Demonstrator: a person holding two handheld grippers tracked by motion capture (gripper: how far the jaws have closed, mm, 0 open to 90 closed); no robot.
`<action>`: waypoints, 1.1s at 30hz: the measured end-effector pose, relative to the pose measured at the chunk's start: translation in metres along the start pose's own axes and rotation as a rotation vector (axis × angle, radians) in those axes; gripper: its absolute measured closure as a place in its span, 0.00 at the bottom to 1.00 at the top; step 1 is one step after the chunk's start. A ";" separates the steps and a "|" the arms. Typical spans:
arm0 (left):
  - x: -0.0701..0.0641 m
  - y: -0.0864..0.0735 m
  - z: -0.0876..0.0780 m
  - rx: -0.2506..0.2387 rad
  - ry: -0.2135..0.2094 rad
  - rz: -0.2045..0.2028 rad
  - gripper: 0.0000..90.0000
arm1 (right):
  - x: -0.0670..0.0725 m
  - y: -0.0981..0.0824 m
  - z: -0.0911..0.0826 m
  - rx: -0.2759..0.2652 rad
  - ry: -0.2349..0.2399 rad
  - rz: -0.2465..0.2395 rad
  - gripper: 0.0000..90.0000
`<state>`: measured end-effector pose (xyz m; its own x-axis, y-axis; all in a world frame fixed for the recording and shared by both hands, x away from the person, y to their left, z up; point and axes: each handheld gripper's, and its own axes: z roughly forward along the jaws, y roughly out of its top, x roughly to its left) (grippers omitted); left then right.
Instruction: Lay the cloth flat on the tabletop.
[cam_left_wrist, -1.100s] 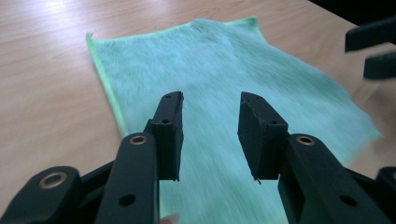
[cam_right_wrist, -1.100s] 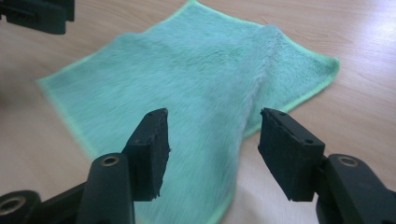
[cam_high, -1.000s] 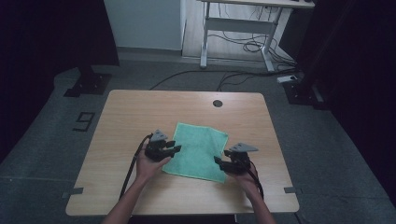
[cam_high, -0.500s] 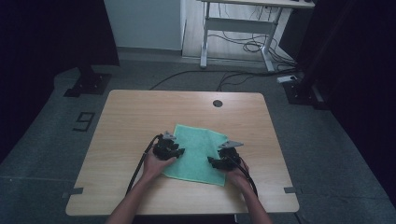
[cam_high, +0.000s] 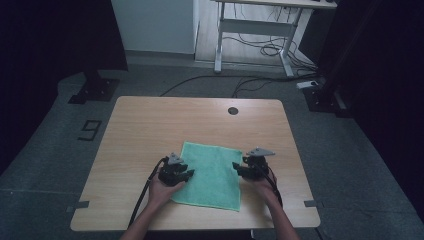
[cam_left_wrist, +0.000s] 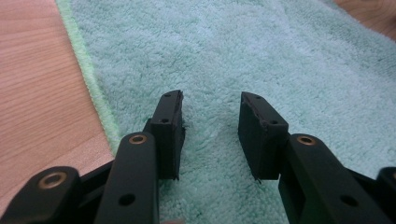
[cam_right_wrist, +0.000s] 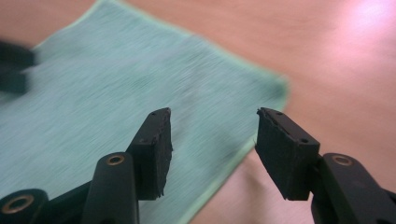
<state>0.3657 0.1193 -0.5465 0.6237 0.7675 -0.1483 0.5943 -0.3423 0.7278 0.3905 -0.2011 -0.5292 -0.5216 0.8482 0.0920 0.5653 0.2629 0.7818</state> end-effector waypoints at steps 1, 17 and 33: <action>0.000 0.000 0.000 0.001 0.001 0.002 0.68 | -0.004 0.004 0.004 0.007 -0.013 0.006 0.51; 0.001 0.000 0.000 -0.001 0.003 -0.012 0.70 | -0.028 0.026 0.050 0.085 -0.148 -0.050 0.88; 0.003 0.001 0.001 -0.010 -0.007 -0.059 0.69 | -0.043 0.043 0.070 0.093 -0.123 -0.034 0.97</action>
<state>0.3687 0.1209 -0.5470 0.5913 0.7822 -0.1960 0.6249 -0.2909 0.7245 0.4822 -0.1944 -0.5432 -0.4626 0.8864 -0.0142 0.6081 0.3290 0.7225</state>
